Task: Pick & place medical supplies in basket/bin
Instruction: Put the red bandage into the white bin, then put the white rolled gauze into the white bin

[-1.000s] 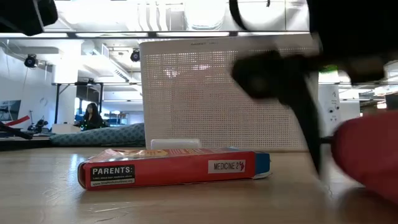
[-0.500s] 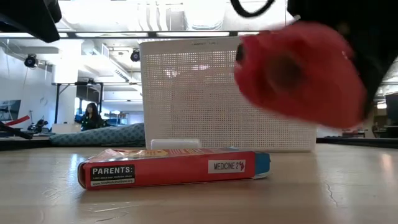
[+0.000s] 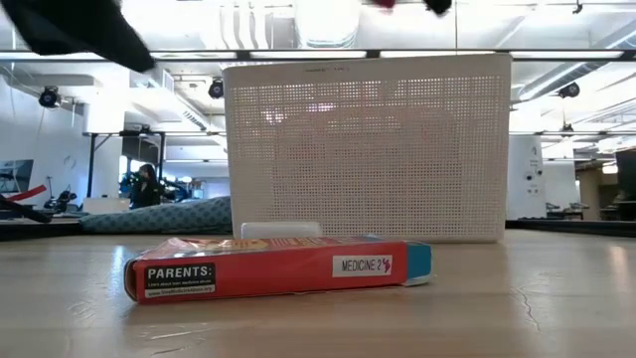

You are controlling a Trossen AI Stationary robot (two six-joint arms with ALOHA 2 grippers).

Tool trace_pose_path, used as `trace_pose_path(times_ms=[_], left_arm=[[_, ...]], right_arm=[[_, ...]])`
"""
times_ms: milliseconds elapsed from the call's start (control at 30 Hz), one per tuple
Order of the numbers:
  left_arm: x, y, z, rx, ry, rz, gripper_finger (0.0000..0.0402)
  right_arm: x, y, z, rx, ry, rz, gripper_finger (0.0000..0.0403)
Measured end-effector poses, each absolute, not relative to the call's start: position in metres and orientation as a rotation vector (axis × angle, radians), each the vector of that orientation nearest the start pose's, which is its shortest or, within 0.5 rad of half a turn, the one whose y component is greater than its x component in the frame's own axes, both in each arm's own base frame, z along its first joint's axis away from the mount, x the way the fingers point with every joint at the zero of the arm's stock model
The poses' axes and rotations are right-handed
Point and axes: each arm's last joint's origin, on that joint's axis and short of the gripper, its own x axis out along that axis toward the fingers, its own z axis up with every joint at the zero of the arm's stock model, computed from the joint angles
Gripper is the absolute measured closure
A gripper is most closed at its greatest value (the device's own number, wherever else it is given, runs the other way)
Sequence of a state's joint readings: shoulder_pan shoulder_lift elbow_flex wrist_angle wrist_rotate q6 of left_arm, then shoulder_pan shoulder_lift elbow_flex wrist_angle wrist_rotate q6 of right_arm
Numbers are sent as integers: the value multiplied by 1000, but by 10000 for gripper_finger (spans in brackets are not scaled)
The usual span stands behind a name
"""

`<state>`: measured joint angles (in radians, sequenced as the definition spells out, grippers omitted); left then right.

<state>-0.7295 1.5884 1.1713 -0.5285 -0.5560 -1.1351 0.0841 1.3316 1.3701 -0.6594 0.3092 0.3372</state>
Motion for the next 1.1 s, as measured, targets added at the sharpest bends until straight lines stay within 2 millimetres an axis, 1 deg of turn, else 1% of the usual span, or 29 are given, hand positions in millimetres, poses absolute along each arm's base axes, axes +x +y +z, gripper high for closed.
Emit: trace_pose_path(times_ms=[100, 167, 233, 333, 400, 500, 633, 733, 833, 967, 1100], left_arm=[[264, -188, 248, -504, 736, 327, 140], [274, -175, 248, -487, 767, 321, 140], [283, -160, 248, -462, 795, 314, 140], [293, -140, 248, -370, 809, 314, 140], [299, -129, 248, -287, 819, 304, 140], [304, -116, 248, -168, 839, 276, 140], [307, -99, 240, -53, 881, 262, 140], [307, -85, 230, -37, 936, 219, 140], [307, -77, 218, -39, 939, 208, 140], [308, -75, 208, -20, 891, 175, 140], [313, -76, 196, -10, 821, 150, 140]], right_arm=[[271, -27, 369, 266, 625, -407, 300], [271, -46, 365, 302, 652, -446, 265], [268, -58, 362, 322, 675, -478, 223], [265, -64, 359, 309, 708, -504, 163], [261, -63, 361, 274, 727, -506, 128], [250, -56, 365, 233, 749, -514, 87], [232, -39, 373, 198, 769, -499, 53], [215, -21, 383, 199, 725, -508, 44], [200, -5, 392, 221, 666, -538, 44], [182, 11, 399, 243, 585, -591, 46], [174, 22, 398, 231, 545, -631, 46]])
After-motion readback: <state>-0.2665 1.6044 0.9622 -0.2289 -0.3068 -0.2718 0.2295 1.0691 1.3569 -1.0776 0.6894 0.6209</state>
